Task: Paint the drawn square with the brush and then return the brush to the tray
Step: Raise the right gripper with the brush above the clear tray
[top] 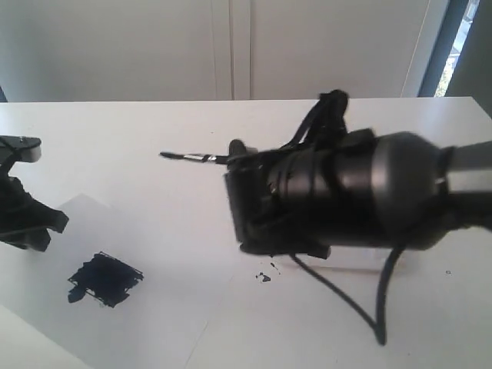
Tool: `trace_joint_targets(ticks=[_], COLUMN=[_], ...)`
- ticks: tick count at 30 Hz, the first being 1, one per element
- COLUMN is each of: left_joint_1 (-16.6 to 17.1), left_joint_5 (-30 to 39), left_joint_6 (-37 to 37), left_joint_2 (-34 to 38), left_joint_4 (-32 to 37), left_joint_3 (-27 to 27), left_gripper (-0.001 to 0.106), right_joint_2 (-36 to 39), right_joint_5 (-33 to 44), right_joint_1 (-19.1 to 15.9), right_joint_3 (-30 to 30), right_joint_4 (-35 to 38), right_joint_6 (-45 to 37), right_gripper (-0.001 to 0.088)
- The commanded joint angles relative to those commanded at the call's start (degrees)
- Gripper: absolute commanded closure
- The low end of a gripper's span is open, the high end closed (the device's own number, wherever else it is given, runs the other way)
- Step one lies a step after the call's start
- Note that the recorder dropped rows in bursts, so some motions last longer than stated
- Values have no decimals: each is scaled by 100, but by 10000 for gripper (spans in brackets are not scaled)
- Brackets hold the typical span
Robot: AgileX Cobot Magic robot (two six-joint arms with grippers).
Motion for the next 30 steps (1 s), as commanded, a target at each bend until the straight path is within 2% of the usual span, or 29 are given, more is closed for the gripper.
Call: trace_joint_targets(ticks=[3,5,11,20,22,25,30], left_joint_1=[-14,-14,-14,-14,-45,-155,-181], left_joint_5=[56,106,310,-247,-262,94,221], left_joint_6=[0,0,0,-119,-29,58,-119], left_joint_2=[-341,-521,-603,-603,-603,-592,-592], left_joint_4=[0,0,0,91,328,1068,1058], left_joint_3=[0,0,27,64,64,66,66], left_gripper=[964,997,997,1005,1023,1053,1053], right_joint_2=[-322,-466,-733,-907,-907,-911,-921], right_joint_5=[-91,-166,-179,0,0,-62,-299], right_joint_1=[-231,-317,-369,-369,-369,-369,-369], right_joint_3=[0,0,9,23,110,314,602], right_joint_4=[460,638,801,1349,1353,1316,1316], right_joint_6=[-11,-11,-24,-295,-309,-309,-254], right_gripper=[868,868,868,868,868,868,868])
